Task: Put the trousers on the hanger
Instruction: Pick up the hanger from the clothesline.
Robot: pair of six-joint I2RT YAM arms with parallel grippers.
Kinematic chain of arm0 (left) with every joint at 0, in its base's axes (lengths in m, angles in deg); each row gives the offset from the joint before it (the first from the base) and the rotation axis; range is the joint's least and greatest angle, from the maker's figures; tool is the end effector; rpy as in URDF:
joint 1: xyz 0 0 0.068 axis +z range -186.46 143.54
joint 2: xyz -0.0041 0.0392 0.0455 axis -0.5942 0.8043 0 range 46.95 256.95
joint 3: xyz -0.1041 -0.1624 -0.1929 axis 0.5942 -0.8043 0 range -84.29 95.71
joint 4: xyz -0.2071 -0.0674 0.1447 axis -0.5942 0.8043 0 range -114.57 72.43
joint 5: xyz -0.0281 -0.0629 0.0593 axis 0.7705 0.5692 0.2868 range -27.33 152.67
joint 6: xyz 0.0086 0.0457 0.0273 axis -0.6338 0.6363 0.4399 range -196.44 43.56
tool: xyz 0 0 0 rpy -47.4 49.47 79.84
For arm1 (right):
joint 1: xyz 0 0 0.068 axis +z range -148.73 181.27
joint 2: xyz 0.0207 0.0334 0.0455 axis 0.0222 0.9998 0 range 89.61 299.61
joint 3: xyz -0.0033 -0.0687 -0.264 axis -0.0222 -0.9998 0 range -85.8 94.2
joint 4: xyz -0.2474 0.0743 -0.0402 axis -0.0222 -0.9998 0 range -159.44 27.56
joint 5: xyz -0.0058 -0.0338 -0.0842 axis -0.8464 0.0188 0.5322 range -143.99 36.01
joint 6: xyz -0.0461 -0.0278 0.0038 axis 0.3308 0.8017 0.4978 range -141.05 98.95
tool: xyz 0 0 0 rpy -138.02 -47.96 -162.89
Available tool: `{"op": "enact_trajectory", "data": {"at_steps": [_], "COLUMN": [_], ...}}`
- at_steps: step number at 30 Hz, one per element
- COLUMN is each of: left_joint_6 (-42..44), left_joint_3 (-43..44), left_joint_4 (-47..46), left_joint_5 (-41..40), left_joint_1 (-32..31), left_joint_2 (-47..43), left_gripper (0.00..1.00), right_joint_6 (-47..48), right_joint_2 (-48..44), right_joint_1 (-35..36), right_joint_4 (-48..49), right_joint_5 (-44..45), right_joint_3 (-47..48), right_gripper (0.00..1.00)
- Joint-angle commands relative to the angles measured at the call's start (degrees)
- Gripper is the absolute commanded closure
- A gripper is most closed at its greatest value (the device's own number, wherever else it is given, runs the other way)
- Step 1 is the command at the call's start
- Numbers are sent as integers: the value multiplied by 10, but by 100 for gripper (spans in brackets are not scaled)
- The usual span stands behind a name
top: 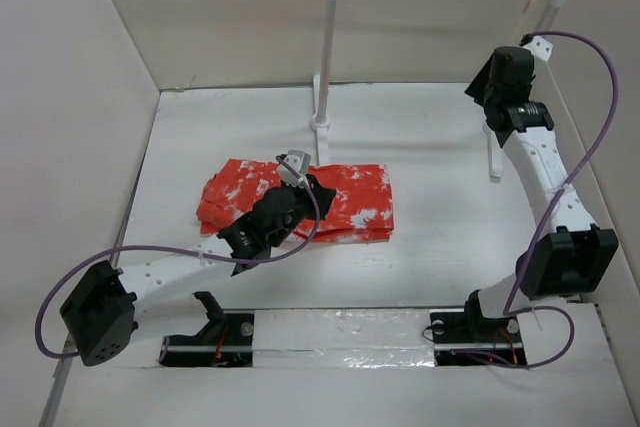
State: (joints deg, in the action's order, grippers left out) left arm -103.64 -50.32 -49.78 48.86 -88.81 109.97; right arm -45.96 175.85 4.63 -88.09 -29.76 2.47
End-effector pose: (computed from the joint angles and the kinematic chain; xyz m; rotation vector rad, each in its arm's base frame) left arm 0.1607 -0.1942 0.2749 0.1820 1.6980 -0.8572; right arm 0.3432 0.0055 0.4029 0.6260 1.8426 -0.0932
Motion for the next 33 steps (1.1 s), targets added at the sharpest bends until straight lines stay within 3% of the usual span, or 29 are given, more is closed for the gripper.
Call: {"op": "enact_trajectory", "data": {"at_steps": [1,8,10,12,14,18,26,33], "left_joint_6": [9,7,6,5,4,3,0,-1], "left_joint_3": [-1,-6,-6,-6,-7,-7,-8,-10], "left_joint_4": [-18,-20,-22,-22,-23,-26,-30,-39], "left_joint_5": [-7,-5,-4,-3,-2,3,4,16], "left_joint_1": [0,0,0,0,0,0,0,0], "left_joint_2": [-13,-16,-17,-18,-18,-16,-9,-10], "left_gripper": [91,90,90,90,90,90,89,69], "right_joint_6": [15,25,21,19,15,21,64,77], "right_joint_2": [-23,-38,-30,-27,-33,-48,-90,-135], "right_joint_1": [-8,-48,-48,-48,-48,-48,-36,-31], "right_joint_4": [18,26,24,20,24,48,109,122], "right_joint_5": [27,8,1,-3,-3,-20,-32,-56], "right_joint_3": [12,15,18,19,8,-17,-25,-70], "right_gripper": [45,41,44,61,70,100,100,100]}}
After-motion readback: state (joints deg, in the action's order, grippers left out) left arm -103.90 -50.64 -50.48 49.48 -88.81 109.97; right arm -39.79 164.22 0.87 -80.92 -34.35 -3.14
